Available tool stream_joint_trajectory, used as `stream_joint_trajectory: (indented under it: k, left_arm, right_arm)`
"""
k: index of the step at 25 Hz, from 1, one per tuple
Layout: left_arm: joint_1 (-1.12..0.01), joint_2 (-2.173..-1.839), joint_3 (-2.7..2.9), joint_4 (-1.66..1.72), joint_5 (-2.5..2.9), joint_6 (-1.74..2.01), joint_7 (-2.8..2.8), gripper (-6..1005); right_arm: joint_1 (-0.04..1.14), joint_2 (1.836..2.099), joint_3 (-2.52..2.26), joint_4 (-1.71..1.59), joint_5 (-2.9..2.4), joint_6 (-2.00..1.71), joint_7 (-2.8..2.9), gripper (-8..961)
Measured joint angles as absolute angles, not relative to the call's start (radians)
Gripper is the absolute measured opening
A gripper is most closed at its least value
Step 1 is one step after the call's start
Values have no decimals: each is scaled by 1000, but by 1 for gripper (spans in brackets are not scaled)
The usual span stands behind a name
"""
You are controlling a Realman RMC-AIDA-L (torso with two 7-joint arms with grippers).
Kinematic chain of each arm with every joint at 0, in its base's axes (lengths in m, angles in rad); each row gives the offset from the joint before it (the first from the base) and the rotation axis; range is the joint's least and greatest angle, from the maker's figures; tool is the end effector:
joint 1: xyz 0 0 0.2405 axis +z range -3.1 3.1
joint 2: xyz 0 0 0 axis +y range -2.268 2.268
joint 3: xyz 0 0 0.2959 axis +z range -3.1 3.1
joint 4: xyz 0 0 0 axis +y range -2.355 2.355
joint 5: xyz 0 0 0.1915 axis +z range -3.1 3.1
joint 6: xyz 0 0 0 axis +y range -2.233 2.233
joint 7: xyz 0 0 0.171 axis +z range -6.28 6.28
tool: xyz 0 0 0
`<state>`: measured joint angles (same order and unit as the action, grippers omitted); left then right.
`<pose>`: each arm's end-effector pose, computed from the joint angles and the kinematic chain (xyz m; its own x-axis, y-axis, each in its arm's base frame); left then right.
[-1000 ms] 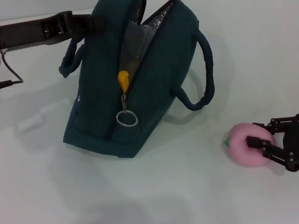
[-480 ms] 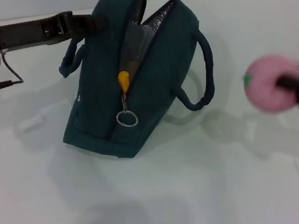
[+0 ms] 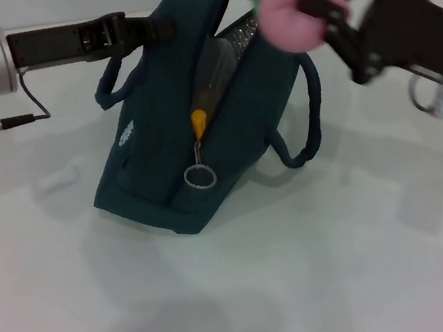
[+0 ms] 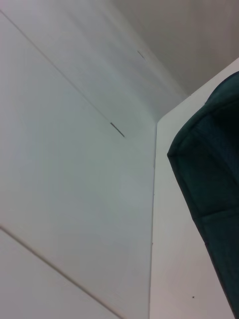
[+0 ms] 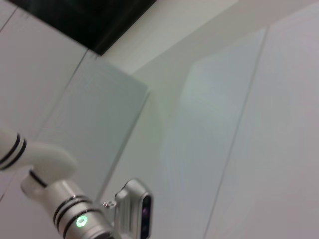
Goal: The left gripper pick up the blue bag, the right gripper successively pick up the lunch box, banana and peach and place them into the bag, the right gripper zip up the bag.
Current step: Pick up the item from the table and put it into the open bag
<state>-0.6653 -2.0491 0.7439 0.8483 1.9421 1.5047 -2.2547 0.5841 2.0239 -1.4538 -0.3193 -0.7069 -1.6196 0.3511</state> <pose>-0.2047 0.4050 -0.0017 0.4103 0.7315 0.5445 0.8189 -0.5583 0.1331 0.1831 0.3518 -0.0274 0.5296 0.5282 -0.6637 -0.0453 -0.7637 -0.6440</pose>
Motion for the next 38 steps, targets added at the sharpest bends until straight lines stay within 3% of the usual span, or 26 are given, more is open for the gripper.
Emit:
stream_joint_trajectory:
  k: [8, 21, 31, 38]
  left_arm:
    - [-674, -2051, 744, 848, 1942, 1506, -2258, 54]
    - [-679, -2045, 739, 848, 1942, 1505, -2258, 54]
    - [-683, -2049, 744, 848, 1942, 1505, -2258, 54]
    - [-677, -2051, 744, 848, 1942, 1508, -2258, 54]
  right_arm:
    - [696, 2028, -1545, -324, -708, -1439, 347, 51]
    - [643, 2028, -1722, -338, -706, -1325, 384, 34]
    - [721, 2025, -1860, -350, -708, -1218, 678, 35]
    - [688, 2028, -1835, -457, -660, -1165, 729, 35]
